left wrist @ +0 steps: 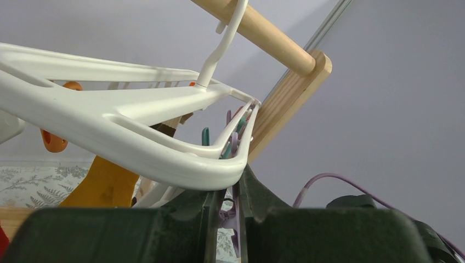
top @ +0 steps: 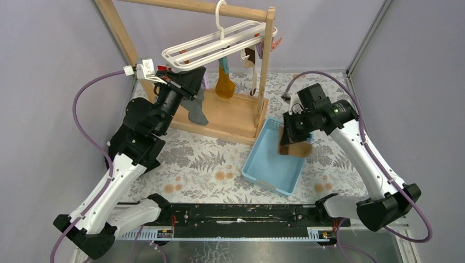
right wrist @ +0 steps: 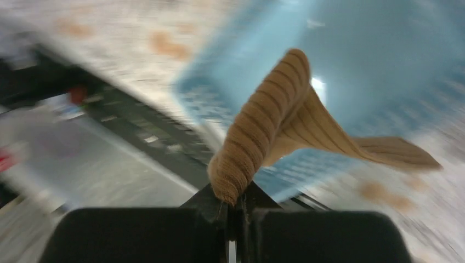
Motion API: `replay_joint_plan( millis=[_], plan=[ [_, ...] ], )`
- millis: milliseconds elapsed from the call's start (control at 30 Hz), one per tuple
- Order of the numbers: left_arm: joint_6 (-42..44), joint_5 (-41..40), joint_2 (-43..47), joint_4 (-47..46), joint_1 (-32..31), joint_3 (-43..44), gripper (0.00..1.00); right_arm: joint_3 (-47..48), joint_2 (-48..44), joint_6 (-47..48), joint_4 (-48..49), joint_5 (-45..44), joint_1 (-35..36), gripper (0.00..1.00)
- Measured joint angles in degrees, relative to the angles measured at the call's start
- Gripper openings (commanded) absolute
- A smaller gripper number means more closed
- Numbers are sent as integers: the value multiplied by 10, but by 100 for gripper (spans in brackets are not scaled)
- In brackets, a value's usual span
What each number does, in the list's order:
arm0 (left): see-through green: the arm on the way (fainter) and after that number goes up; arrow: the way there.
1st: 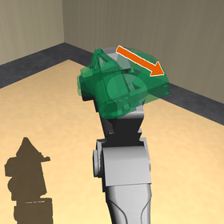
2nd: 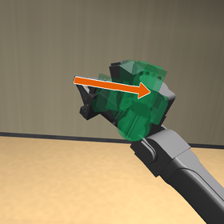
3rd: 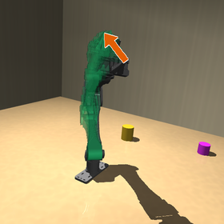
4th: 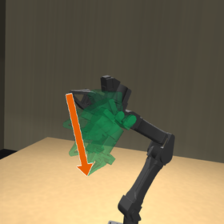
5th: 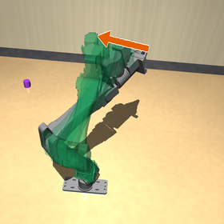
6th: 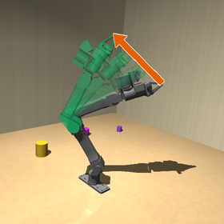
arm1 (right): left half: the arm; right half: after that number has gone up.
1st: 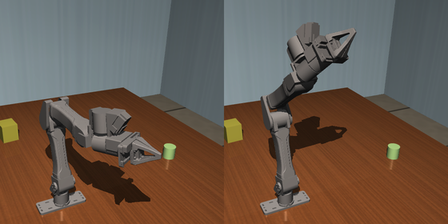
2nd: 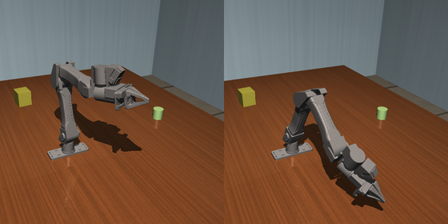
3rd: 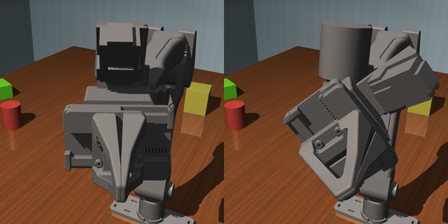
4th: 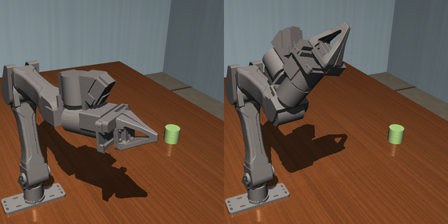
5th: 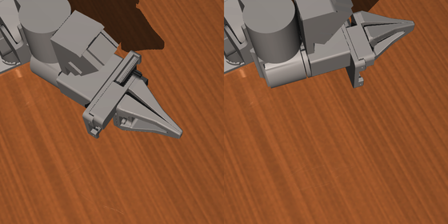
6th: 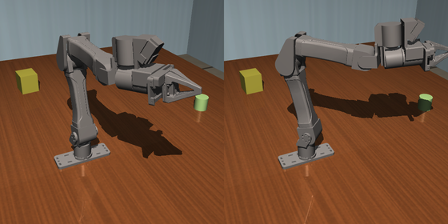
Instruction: Clip the socks to the hanger
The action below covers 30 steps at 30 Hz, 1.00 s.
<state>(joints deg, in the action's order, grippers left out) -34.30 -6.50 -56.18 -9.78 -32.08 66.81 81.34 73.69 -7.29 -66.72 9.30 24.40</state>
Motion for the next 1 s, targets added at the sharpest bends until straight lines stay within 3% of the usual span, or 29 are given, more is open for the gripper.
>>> replay_joint_plan(
  millis=[100,167,200,300,400,467,533,600,733,1000],
  plan=[
    [2,0,6,4,0,0,0,-15,-26,-58,88,199,6,0],
    [2,0,8,5,0,0,0,-46,-74,-154,213,330,-26,0],
    [2,0,9,4,0,0,0,-52,-85,-176,236,348,-57,0],
    [1,1,9,4,0,0,0,-111,-144,-343,428,422,-135,0],
    [0,3,8,4,1,0,0,-254,-178,-602,750,464,-143,0],
    [-1,6,8,4,2,0,0,-347,-151,-784,970,472,-142,0],
    [-1,8,7,4,3,0,0,-405,-110,-897,1097,468,-143,0],
    [-1,9,6,4,3,0,0,-452,-85,-978,1141,463,-144,0],
    [-1,9,5,4,3,0,0,-475,-115,-1052,1158,474,-143,0],
    [-2,9,0,-1,4,0,0,-404,-132,-1095,1348,475,-136,0]
  ],
)
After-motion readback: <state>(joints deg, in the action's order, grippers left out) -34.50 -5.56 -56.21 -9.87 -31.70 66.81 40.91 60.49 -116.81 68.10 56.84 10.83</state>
